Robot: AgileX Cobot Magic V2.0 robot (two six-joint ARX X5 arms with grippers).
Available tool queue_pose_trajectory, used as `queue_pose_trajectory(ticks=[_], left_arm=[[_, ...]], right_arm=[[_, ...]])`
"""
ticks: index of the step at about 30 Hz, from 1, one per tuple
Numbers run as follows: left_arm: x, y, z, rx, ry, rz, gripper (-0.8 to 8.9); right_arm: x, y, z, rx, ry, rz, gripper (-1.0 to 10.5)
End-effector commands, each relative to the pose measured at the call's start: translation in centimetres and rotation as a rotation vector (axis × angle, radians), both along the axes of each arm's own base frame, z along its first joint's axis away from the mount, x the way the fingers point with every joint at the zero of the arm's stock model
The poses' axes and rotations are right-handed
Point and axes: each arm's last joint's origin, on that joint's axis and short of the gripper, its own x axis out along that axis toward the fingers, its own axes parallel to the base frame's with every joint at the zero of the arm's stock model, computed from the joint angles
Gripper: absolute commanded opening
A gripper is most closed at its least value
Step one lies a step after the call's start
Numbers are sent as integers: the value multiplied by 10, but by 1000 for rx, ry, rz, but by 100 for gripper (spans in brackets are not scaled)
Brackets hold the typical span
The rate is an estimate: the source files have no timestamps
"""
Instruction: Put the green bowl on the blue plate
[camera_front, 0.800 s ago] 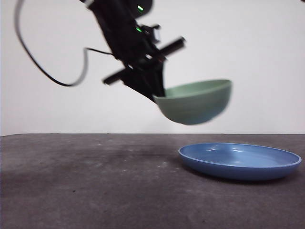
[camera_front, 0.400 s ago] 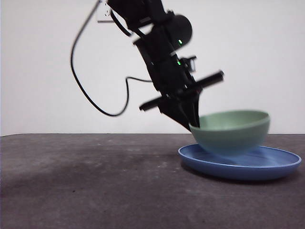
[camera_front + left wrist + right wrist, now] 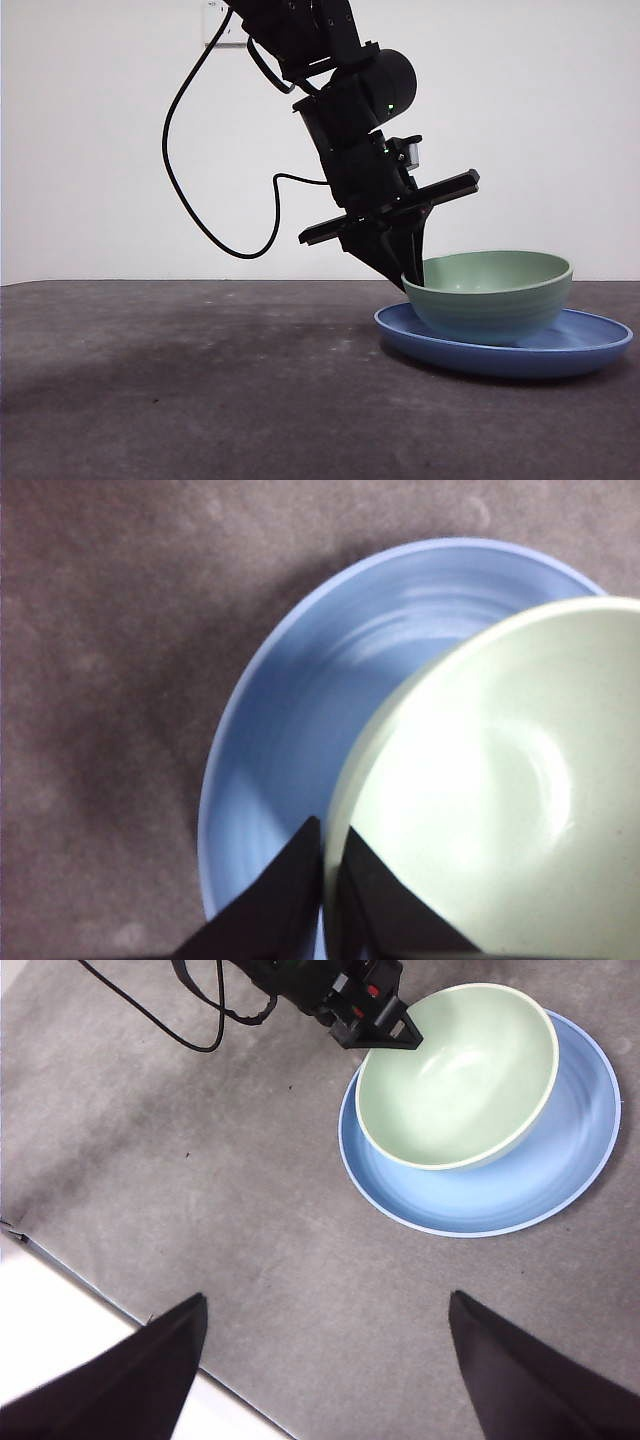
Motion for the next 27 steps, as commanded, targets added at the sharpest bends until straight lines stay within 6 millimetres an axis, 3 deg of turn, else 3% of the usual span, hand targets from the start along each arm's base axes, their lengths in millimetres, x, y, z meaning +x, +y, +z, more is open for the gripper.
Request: queue_pose_trajectory(ticks=[1,10,15,21,27], left_arm=[[-1,-8,1,-2,-6,-15,45],[-7,-13,1,4,-13,-48,220],[-8,-11,13,-12,-32,-47,339],[-10,9,60,-72,-105,-24,340],[-25,50,127,-118,-190,0,340]], right_arm=[[0,0,6,6,-15,-1,388],[0,0,6,5,-14,-1,388],[0,0,6,5,-14,-1,388],[0,0,6,4,-14,-2,388],[0,0,5,-17,-18,-22,388]])
